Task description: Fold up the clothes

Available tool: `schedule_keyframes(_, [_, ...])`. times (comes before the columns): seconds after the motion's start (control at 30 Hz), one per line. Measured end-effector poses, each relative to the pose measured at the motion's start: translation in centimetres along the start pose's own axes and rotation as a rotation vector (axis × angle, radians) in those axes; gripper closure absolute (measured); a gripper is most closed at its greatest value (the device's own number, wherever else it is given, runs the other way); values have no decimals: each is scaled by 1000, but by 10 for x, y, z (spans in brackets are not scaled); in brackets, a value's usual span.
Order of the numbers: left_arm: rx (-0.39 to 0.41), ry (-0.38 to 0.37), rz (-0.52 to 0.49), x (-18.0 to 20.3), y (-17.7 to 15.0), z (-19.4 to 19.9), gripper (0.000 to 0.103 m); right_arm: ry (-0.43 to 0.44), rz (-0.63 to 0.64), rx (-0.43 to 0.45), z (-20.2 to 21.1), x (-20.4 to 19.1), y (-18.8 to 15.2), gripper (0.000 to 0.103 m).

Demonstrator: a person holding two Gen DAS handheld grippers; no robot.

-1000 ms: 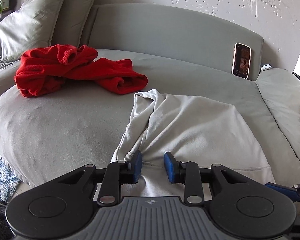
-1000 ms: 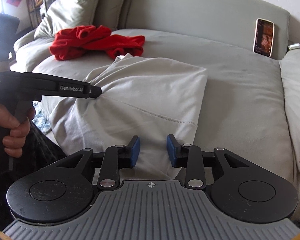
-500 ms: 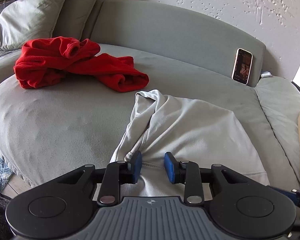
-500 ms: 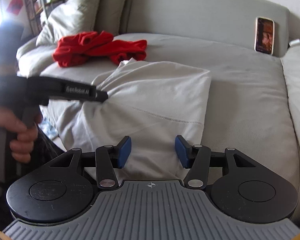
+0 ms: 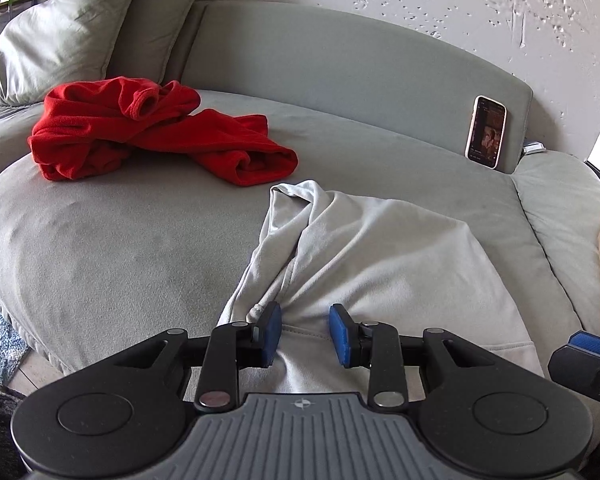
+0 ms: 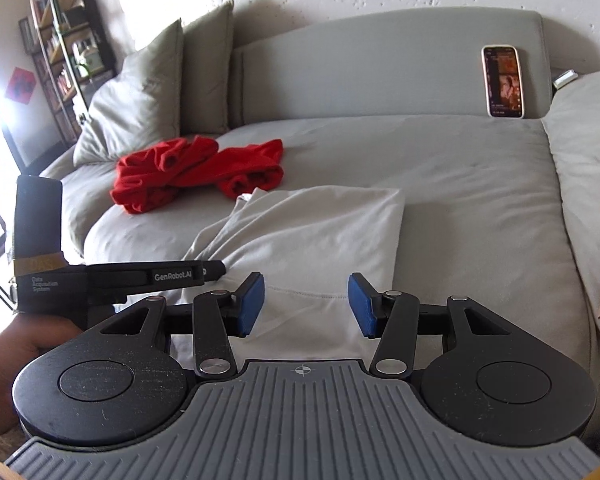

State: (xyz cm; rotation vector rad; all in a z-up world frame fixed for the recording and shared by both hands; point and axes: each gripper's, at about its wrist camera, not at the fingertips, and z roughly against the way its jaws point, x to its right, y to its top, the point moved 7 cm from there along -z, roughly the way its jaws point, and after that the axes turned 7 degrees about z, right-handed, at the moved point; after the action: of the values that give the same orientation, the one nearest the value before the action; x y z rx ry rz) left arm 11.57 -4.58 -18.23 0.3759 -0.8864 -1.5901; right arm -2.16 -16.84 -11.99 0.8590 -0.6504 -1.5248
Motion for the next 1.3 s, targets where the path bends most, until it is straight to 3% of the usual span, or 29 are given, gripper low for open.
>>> schedule_keyframes(0.2, [44, -24, -4, 5, 1, 10, 66, 26, -62, -28, -7, 3, -4, 50])
schedule_keyframes(0.33, [210, -77, -30, 15, 12, 35, 61, 14, -50, -22, -11, 2, 0, 50])
schedule_keyframes(0.4, [256, -89, -61, 21, 17, 38, 61, -12, -24, -18, -19, 3, 6, 50])
schedule_keyframes(0.5, [212, -73, -61, 21, 18, 22, 62, -42, 21, -27, -40, 4, 16, 53])
schedule_keyframes(0.57, [157, -40, -37, 15, 17, 7, 64, -52, 51, -68, -61, 4, 20, 70])
schedule_keyframes(0.63, [76, 4, -31, 9, 14, -7, 72, -75, 59, -108, -79, 5, 20, 72])
schedule_keyframes(0.7, [1, 41, -55, 4, 7, -18, 72, -89, 76, -153, -93, 5, 14, 72])
schedule_keyframes(0.77, [-9, 37, -72, 4, 7, -17, 72, -98, 123, -176, -98, 2, 7, 72])
schedule_keyframes(0.9, [17, 8, -14, -3, 11, -10, 75, -110, 182, -194, -97, 1, 1, 73])
schedule_keyframes(1.0, [136, -13, -8, -1, 20, 11, 76, -81, 96, -189, -89, 10, 8, 72])
schedule_keyframes(1.1, [219, -46, -27, 6, 26, 25, 76, -80, 66, -121, -80, 16, 22, 72])
schedule_keyframes(1.3, [168, -75, -74, 15, 16, 29, 75, -132, 22, -105, -83, 31, 37, 68])
